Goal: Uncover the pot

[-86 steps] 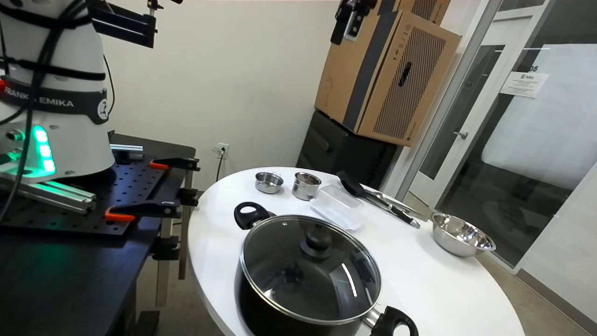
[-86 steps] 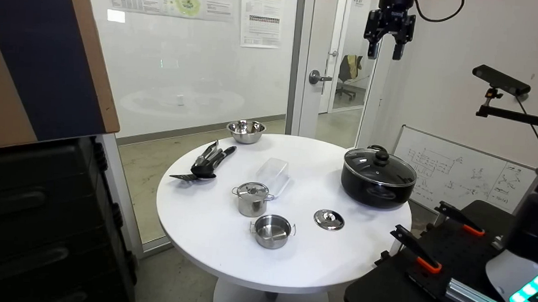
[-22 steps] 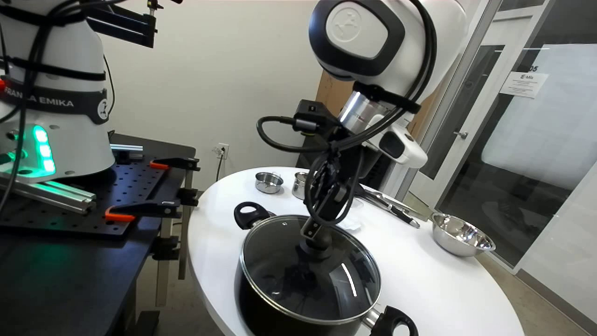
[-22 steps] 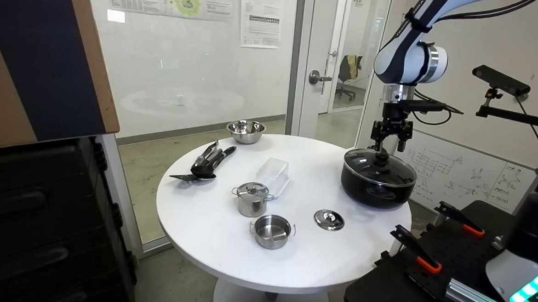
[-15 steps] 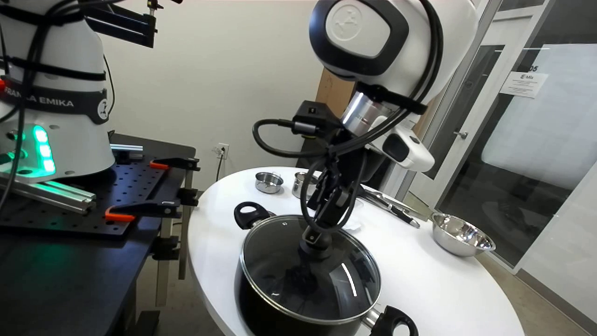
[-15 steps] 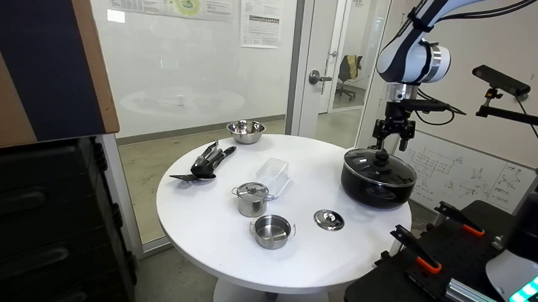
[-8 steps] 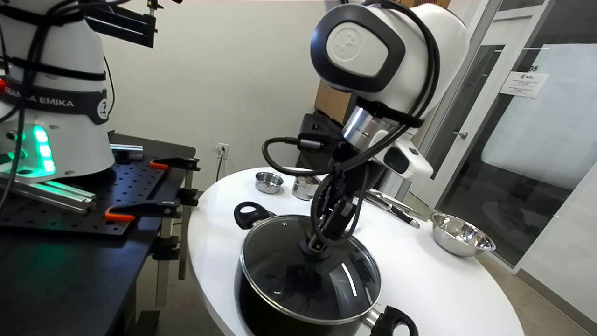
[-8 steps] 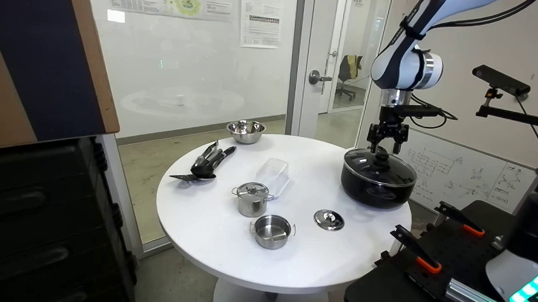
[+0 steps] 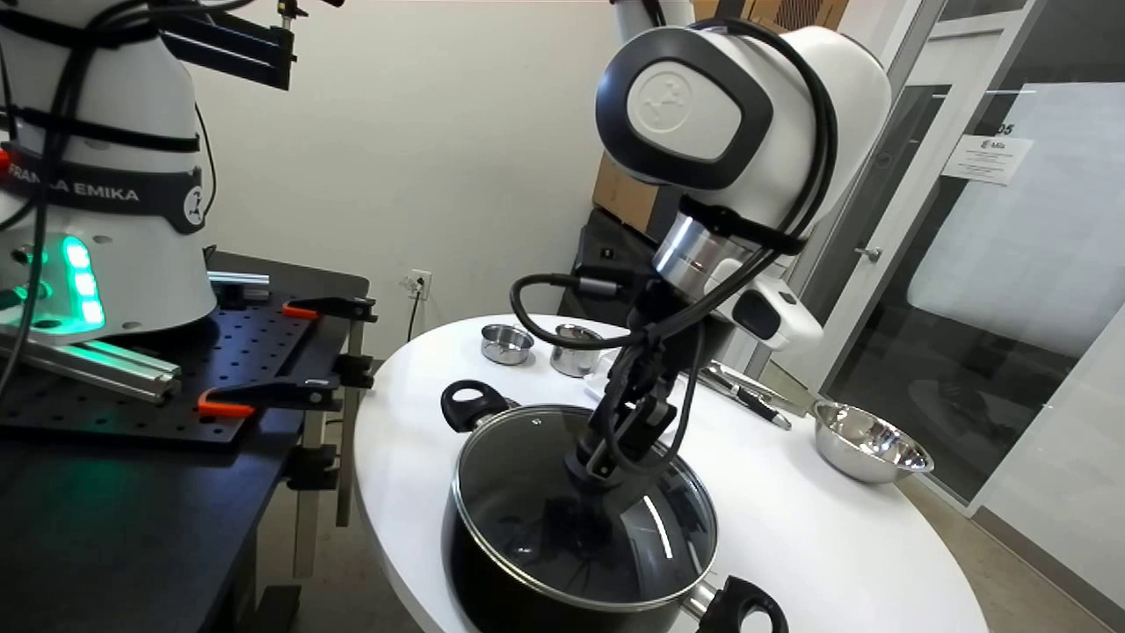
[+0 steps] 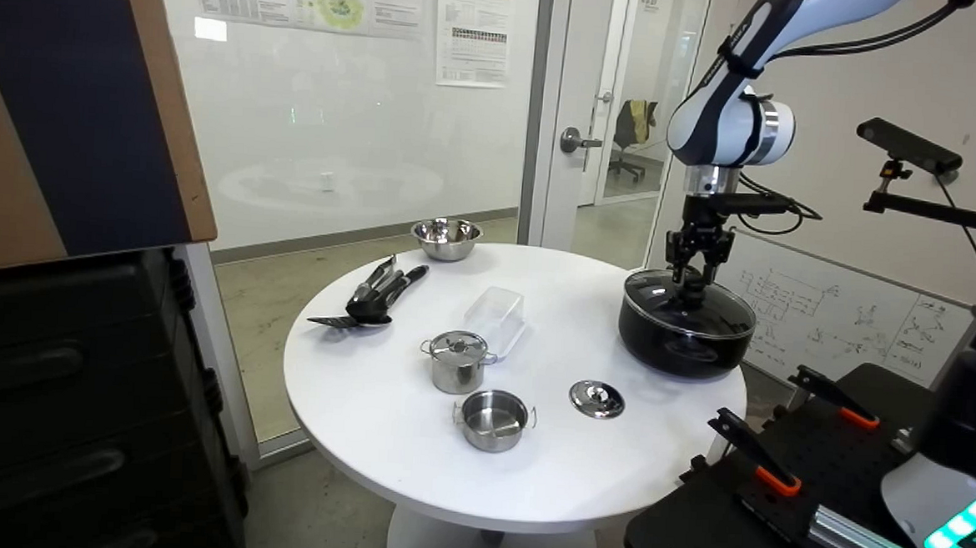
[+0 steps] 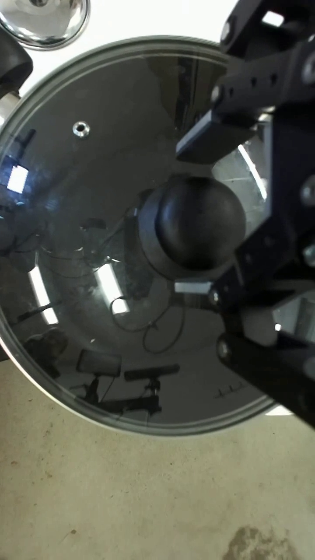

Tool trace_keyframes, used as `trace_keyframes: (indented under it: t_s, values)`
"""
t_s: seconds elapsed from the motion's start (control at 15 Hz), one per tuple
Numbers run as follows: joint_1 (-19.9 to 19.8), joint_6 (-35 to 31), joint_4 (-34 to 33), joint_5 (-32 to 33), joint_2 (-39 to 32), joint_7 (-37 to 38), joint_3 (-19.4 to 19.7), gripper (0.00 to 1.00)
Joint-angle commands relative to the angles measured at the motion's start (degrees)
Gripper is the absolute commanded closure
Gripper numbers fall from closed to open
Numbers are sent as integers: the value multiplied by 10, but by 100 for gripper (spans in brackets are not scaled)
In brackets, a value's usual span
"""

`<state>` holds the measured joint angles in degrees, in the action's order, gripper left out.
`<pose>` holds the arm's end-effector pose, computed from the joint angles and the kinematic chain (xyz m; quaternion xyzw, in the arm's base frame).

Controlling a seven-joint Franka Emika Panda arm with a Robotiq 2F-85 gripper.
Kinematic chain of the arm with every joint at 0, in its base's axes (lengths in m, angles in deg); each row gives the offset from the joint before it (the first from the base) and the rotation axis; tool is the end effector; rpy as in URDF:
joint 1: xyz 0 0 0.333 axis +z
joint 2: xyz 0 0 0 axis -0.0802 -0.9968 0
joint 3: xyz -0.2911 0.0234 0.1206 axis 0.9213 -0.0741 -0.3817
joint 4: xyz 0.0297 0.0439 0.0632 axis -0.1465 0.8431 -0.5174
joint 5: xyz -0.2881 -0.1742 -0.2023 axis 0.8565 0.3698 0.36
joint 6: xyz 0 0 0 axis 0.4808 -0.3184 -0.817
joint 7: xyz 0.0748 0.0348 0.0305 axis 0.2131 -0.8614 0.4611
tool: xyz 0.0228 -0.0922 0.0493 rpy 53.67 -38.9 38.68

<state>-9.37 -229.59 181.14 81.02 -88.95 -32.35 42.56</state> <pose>0.4778 -0.2012 0.1822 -0.9876 0.1333 0.0817 0.0166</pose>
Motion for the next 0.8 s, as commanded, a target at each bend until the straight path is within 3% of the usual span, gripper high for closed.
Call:
trace_keyframes:
  t_s: [0.0,0.13,0.4,0.73]
  values:
    - [-4,-8,-11,-8,-9,1,-5,64]
    - [-5,-8,-11,-8,-8,-1,-5,75]
    - [-4,-6,-5,-4,0,-3,-4,75]
    - [-16,62,22,-5,84,-41,-2,75]
